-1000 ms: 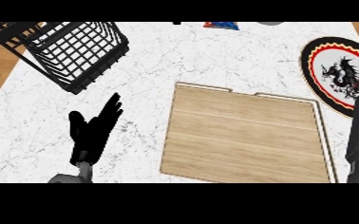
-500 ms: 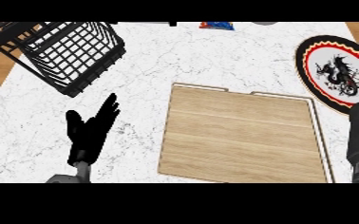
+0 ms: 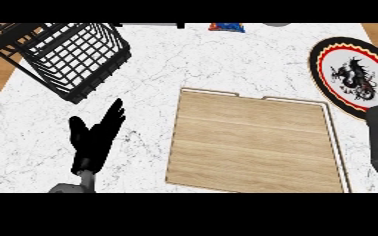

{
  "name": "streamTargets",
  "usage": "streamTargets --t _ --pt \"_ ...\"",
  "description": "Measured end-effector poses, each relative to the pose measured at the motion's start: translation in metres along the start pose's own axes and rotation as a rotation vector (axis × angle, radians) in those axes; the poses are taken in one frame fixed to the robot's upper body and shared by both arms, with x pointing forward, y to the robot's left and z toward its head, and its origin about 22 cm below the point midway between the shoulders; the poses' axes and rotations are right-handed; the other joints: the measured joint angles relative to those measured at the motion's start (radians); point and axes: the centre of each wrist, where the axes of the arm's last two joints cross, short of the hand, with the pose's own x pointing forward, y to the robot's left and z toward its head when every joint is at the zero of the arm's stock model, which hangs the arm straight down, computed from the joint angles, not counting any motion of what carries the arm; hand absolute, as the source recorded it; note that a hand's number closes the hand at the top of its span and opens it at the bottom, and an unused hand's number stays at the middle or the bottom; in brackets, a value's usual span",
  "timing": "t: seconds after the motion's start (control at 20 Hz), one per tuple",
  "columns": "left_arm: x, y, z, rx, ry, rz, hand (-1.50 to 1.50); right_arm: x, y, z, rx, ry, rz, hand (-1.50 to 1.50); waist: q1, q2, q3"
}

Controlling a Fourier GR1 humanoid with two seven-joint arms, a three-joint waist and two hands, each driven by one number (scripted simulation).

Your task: Pick the tomato from the tray and place it in the plate

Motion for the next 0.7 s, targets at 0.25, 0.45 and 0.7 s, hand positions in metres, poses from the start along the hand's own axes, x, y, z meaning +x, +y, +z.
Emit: streamTargets --t 0.25,0.45,0.7 --pt "-0.003 0.001 0.001 -0.002 0.002 -0.001 0.00 0.003 -0.001 0.004 -0.071 -0.004 -0.136 -1.50 -0.005 -0.005 0.000" --pt "-0.005 0.004 0.005 0.016 0.007 0.001 0.00 0.003 -0.002 0.023 -0.070 0.021 -0.226 -1.50 -0.018 -0.013 -0.002" --pt "-0.009 0.011 0.005 0.044 0.017 0.006 0.00 -0.006 -0.010 0.075 0.009 0.011 -0.337 -1.50 -0.041 -0.023 -0.004"
